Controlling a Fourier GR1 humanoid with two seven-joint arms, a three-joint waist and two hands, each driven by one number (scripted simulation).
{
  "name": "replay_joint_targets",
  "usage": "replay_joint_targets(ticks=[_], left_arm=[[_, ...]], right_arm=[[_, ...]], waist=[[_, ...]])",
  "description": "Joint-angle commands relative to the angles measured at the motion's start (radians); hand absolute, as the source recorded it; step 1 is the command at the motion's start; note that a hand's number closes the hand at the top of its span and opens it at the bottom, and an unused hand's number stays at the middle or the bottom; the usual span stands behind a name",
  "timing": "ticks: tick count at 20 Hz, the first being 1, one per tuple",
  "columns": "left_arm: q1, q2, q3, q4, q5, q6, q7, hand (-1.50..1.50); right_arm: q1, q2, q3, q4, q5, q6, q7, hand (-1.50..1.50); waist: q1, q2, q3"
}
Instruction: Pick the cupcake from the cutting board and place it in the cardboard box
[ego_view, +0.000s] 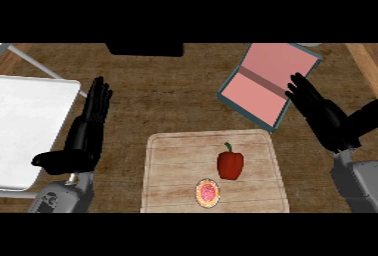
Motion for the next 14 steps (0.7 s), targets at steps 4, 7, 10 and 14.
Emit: replay_joint_targets(ticks=[4, 7, 10, 14], left_arm=[[-0.010, 0.179, -0.007, -0.002, -0.052, -0.143, 0.021, 0.00], [-0.025, 0.214, -0.054, 0.022, -0.080, -0.198, 0.039, 0.00], [-0.097, 0.238, -0.027, 0.056, -0.074, -0.253, 0.051, 0.00], [-0.020, 0.255, -0.029, 0.018, -0.068, -0.280, 0.021, 0.00]], right_arm=[[-0.205, -0.055, -0.015, -0.244, -0.021, 0.086, -0.007, -1.50], [-0.299, -0.240, 0.060, -0.310, 0.196, 0.193, -0.046, -1.50], [-0.233, -0.168, 0.066, -0.316, 0.181, 0.224, -0.149, -1.50], [-0.173, -0.194, 0.117, -0.348, 0.353, 0.270, -0.367, -1.50]], waist=[[-0.018, -0.008, 0.021], [-0.027, -0.009, 0.017], [-0.031, 0.008, 0.023], [-0.020, 0.008, 0.024]])
